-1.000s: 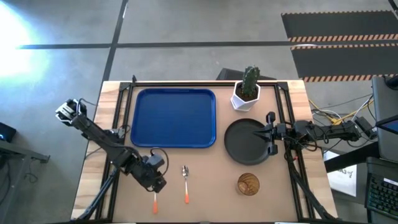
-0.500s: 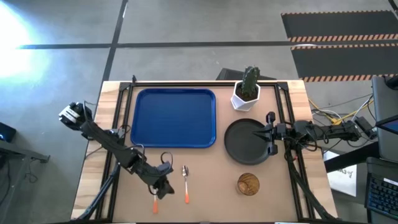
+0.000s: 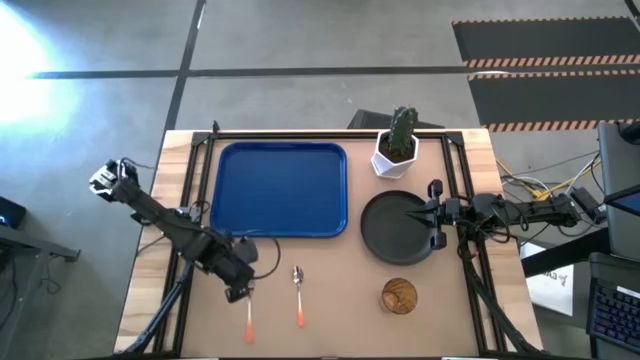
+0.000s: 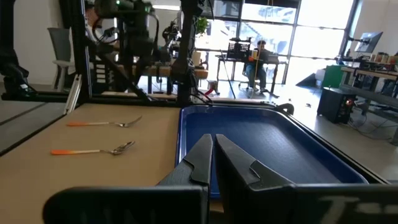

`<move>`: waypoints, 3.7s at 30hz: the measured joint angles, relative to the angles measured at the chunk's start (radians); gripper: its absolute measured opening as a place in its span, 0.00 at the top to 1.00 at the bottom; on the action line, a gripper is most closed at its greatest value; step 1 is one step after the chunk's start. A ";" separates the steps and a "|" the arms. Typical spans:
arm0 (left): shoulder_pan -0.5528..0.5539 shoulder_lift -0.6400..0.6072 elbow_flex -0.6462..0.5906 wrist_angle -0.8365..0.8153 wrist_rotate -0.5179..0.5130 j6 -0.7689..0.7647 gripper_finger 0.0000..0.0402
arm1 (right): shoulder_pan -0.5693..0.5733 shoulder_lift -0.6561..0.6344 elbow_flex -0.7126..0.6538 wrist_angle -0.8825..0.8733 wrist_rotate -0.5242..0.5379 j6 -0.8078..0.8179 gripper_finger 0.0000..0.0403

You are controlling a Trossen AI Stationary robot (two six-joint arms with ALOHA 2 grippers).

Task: Pick and place plate/cup/fork/spoon on tray
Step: Put the orange fork on the blue tray

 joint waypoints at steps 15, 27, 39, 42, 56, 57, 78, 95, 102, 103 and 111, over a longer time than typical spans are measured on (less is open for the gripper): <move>-0.043 0.028 -0.021 0.055 0.164 -0.324 0.60 | 0.000 0.000 0.000 0.000 0.000 0.000 0.98; -0.060 0.139 -0.083 0.300 0.291 -0.654 0.53 | 0.000 0.000 0.000 0.000 0.000 0.000 0.98; -0.067 0.320 -0.023 0.326 0.324 -0.704 0.61 | 0.000 0.000 0.000 0.000 0.000 0.000 0.98; -0.067 0.338 -0.010 0.329 0.324 -0.720 0.62 | 0.000 0.000 0.000 0.000 0.000 0.000 0.98; -0.068 0.352 -0.012 0.300 0.249 -0.798 0.62 | 0.000 0.000 0.000 0.000 0.000 0.000 0.98; -0.068 0.352 -0.013 0.298 0.249 -0.798 0.62 | 0.000 0.000 0.000 0.000 0.000 0.000 0.98; -0.067 0.495 0.054 0.351 0.238 -1.066 0.62 | 0.000 0.000 0.000 0.000 0.000 0.000 0.98; -0.066 0.493 0.061 0.261 0.264 -1.151 0.62 | 0.000 0.000 0.000 0.000 0.000 0.000 0.98; -0.066 0.493 0.061 0.284 0.262 -1.196 0.62 | 0.000 0.000 0.000 0.000 0.000 0.000 0.98; -0.066 0.493 0.061 0.284 0.262 -1.197 0.62 | 0.000 0.000 0.000 0.000 0.000 0.000 0.98; -0.066 0.493 0.061 0.291 0.261 -1.195 0.69 | 0.000 0.000 0.000 0.000 0.000 0.000 0.98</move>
